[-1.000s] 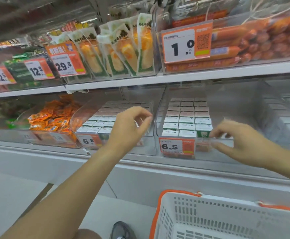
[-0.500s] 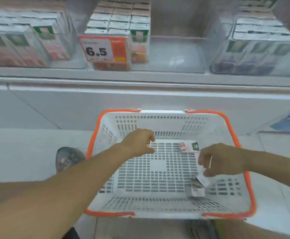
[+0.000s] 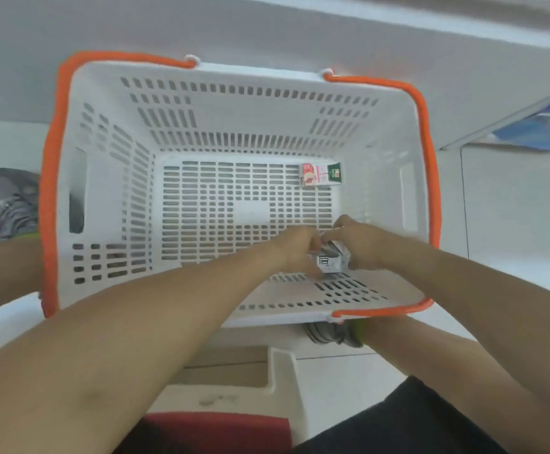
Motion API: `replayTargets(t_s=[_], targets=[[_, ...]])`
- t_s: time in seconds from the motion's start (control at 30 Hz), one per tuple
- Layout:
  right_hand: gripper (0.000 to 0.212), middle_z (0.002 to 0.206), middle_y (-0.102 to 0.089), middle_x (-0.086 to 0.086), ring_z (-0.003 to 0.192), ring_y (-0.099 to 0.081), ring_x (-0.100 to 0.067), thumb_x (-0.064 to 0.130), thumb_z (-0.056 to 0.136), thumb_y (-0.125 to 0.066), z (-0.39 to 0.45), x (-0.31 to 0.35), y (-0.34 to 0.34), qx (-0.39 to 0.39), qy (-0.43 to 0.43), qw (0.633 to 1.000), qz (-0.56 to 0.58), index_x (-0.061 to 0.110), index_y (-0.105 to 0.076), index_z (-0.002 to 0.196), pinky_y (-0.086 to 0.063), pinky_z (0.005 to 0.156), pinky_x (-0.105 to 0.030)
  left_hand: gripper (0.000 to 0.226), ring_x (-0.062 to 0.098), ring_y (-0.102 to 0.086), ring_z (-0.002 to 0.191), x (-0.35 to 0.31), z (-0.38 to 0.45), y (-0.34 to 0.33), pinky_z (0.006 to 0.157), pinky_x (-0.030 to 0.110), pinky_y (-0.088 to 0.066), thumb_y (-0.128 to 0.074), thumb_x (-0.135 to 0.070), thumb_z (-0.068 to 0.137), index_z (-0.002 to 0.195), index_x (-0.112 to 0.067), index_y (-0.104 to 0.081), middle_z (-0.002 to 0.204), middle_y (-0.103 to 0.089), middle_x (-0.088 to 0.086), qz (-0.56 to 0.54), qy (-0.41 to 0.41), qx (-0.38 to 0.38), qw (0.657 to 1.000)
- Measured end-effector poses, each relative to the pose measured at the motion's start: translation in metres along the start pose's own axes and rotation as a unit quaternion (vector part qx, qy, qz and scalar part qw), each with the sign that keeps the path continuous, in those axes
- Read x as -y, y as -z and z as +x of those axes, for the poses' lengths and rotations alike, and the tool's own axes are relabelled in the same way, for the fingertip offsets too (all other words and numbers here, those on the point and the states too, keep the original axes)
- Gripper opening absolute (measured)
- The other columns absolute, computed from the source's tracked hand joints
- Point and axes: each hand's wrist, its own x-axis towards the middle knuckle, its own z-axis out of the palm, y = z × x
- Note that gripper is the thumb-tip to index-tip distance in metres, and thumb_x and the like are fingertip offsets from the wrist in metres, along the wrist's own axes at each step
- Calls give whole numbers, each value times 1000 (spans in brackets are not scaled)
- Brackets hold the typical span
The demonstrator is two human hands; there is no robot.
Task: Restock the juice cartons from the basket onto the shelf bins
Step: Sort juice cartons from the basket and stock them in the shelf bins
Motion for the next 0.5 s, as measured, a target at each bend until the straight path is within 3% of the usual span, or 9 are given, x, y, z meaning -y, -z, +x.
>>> replayTargets(t_s=[0.13,0.3,0.43,0.5], targets=[[50,115,-48,-9,93,-59,-30,0,81,-67,9,-4,-6,-58,-11,998,20,27,-60,122,-50,84,-38,53,19,-58,107,3,13,-10,89,32,-49,-86,-29,73,114,-14,-58,118,-59,0,2,-17,1,1000],[42,127,-53,-4,110,-58,-24,0,84,-67,10,-10,7,-141,-52,985,80,19,-63,121,-44,93,-29,52,19,-61,96,12,14,-5,83,33,-51,-78,-35,80,124,-14,-58,111,-65,2,-14,-49,-15,999],[40,126,-55,-7,113,-56,-26,10,81,-73,-1,-8,33,-177,-65,977,96,18,-65,120,-45,97,-34,48,19,-63,89,18,18,-8,69,27,-44,-69,-19,86,130,-11,-54,100,-65,2,-46,-6,-102,994],[39,122,-57,-8,112,-56,-26,11,79,-74,-14,-6,46,-205,-64,972,101,18,-67,117,-45,94,-33,50,14,-63,79,21,21,-11,62,23,-44,-71,-15,84,131,-9,-54,90,-66,-1,-126,39,-116,984]])
